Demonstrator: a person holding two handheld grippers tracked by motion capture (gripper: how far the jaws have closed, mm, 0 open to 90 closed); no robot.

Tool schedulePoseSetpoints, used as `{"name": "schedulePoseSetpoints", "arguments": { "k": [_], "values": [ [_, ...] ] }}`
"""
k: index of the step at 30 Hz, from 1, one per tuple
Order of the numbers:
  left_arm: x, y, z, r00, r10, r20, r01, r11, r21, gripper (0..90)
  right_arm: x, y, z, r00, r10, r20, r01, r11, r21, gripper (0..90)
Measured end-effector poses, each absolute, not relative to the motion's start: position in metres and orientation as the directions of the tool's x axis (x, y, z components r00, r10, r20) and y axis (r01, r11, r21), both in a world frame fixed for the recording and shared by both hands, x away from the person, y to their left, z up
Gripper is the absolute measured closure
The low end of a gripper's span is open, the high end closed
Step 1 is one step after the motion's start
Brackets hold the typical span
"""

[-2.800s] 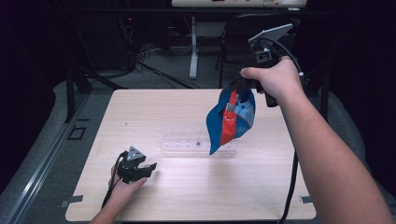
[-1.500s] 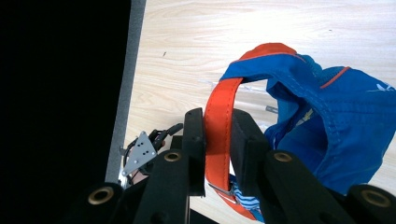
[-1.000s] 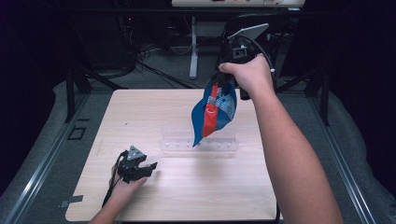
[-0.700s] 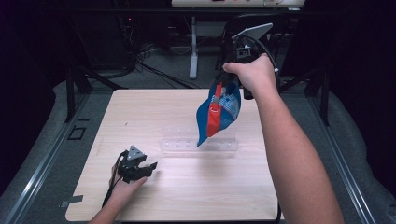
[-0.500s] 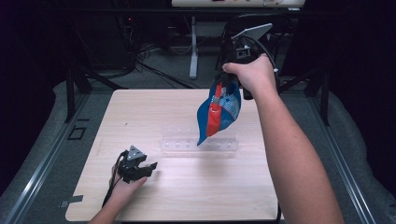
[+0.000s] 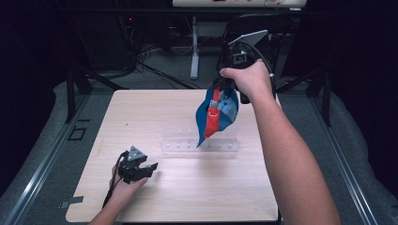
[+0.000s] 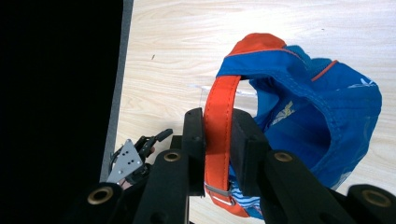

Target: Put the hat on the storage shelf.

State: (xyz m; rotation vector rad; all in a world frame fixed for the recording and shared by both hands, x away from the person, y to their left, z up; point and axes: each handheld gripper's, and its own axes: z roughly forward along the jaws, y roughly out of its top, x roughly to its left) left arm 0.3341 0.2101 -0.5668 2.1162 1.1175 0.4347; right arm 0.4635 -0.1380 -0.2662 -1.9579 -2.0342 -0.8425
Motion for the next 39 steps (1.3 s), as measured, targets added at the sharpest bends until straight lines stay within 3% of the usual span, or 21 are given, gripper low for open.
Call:
{"name": "schedulePoseSetpoints", "arguments": {
  "k": [39],
  "values": [
    [0.335, 0.211, -0.566, 0.572, 0.820, -0.029, 0.592, -0.388, 0.707, 43.5, 0.467, -0.136, -0.322, -0.100, 0.850, 0.517, 0.984, 0.006, 0.180, 76.4]
  ]
}}
